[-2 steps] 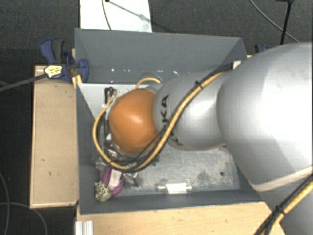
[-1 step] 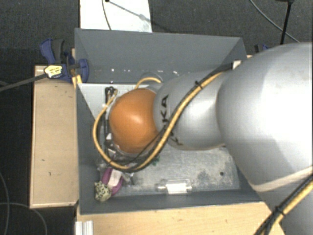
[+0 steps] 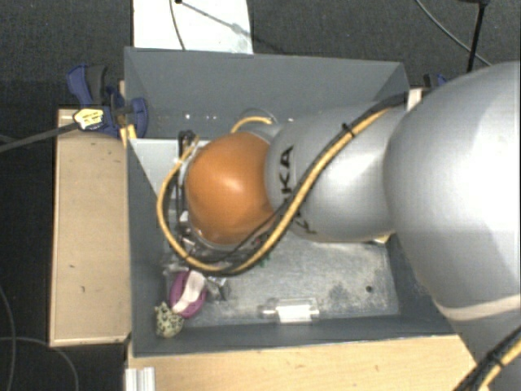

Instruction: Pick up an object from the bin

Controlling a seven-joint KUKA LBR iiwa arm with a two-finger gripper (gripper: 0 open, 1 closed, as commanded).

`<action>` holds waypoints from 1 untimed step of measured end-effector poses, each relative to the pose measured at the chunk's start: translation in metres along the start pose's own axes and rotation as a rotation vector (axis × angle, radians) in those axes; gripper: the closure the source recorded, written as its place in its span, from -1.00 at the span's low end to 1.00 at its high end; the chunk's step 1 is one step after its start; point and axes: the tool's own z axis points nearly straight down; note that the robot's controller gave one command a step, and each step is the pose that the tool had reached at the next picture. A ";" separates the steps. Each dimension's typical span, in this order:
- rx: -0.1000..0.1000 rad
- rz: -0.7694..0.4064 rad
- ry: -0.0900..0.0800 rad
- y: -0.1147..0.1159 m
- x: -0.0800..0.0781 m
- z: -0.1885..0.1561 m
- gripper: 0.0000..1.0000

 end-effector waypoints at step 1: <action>0.000 0.012 0.000 -0.001 -0.001 -0.036 1.00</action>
Offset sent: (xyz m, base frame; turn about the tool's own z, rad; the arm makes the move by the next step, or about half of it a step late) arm -0.0001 0.0000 0.0337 0.0000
